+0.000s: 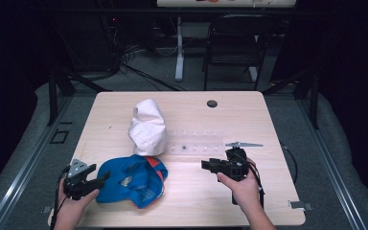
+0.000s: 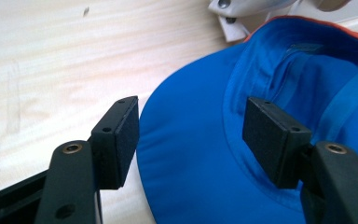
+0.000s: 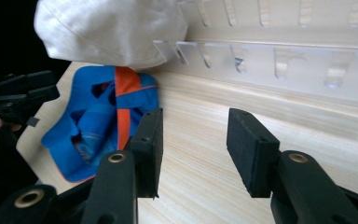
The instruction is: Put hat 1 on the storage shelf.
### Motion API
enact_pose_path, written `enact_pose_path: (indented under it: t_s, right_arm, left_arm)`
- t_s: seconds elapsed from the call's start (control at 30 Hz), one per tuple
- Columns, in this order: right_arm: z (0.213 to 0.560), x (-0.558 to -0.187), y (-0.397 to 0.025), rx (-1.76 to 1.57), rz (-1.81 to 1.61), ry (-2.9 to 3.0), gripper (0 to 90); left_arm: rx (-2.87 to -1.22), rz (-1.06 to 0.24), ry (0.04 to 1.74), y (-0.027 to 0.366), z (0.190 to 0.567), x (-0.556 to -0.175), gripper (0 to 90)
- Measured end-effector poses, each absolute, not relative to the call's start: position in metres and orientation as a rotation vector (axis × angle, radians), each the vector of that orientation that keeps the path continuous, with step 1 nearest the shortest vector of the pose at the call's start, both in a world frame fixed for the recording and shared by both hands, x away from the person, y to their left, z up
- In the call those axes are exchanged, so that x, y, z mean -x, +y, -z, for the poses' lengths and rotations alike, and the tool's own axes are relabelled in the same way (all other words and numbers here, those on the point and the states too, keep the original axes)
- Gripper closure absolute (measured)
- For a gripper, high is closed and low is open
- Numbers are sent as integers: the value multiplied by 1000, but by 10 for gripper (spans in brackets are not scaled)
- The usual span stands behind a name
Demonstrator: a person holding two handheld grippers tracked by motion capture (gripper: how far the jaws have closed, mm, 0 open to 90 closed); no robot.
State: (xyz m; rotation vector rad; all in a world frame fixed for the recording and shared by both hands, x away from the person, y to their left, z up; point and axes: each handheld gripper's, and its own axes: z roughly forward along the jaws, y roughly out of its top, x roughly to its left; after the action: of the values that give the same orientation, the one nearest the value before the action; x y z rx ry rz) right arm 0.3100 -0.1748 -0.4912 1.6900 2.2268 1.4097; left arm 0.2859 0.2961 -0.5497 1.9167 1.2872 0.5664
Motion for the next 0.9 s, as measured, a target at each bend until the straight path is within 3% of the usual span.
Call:
enact_pose_path:
  t_s: [0.9]
  right_arm:
    - [527,-300,-180,-1806,-1668,2162,378]
  left_arm:
    - [-1982,-485,1318,292,577,-298,313]
